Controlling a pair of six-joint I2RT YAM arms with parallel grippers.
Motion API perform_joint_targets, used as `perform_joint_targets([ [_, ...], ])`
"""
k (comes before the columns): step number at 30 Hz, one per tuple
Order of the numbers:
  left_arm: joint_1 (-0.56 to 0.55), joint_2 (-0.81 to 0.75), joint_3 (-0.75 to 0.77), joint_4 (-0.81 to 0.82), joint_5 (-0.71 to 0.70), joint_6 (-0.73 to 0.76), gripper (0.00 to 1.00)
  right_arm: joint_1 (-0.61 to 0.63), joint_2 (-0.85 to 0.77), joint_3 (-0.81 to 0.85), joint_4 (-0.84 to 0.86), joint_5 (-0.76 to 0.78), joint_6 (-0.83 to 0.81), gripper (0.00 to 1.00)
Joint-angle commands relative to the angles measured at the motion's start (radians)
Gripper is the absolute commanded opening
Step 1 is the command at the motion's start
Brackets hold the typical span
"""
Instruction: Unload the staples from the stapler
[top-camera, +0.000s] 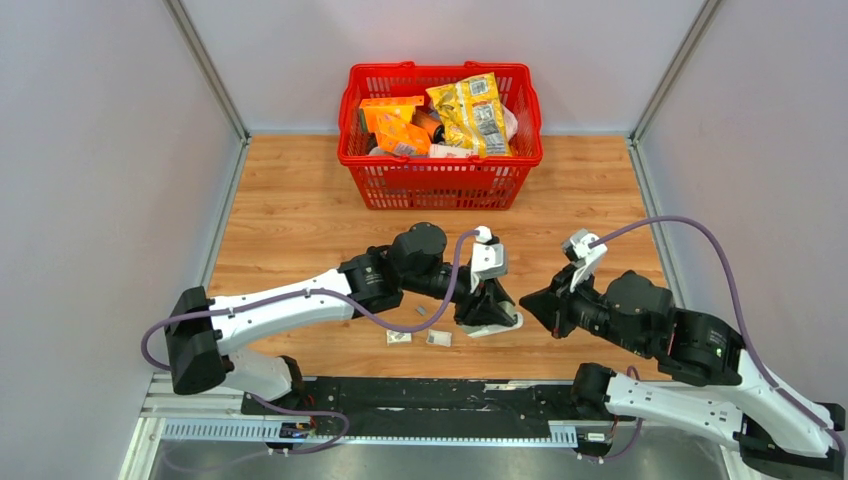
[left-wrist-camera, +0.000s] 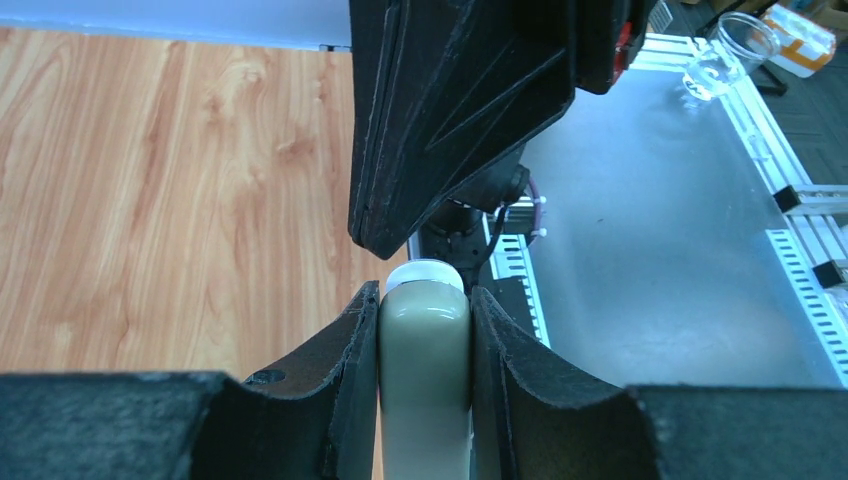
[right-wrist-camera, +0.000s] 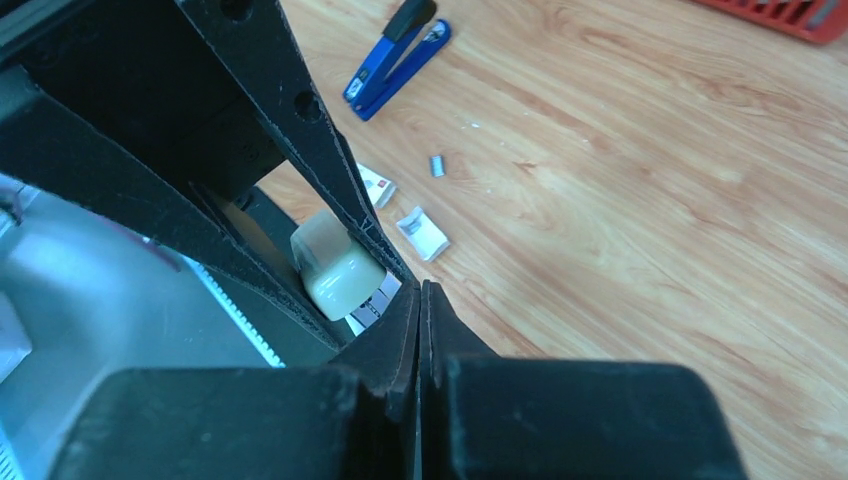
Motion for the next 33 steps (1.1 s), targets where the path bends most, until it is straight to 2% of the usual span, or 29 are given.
perform_joint_targets([
  [1,-0.002,-0.070,-0.021,0.063,0.064,0.026,0.00,-0.002,0.007,-0.001,0.075,-0.120,-0.031,0.00],
  [20,0.023,-0.135,-0.048,0.083,0.035,0.028,0.00,-0.002,0.035,-0.055,0.133,-0.267,-0.016,0.00],
  [33,0.038,-0.156,-0.043,0.089,0.020,0.031,0.00,-0.002,0.027,-0.109,0.153,-0.281,-0.010,0.00],
])
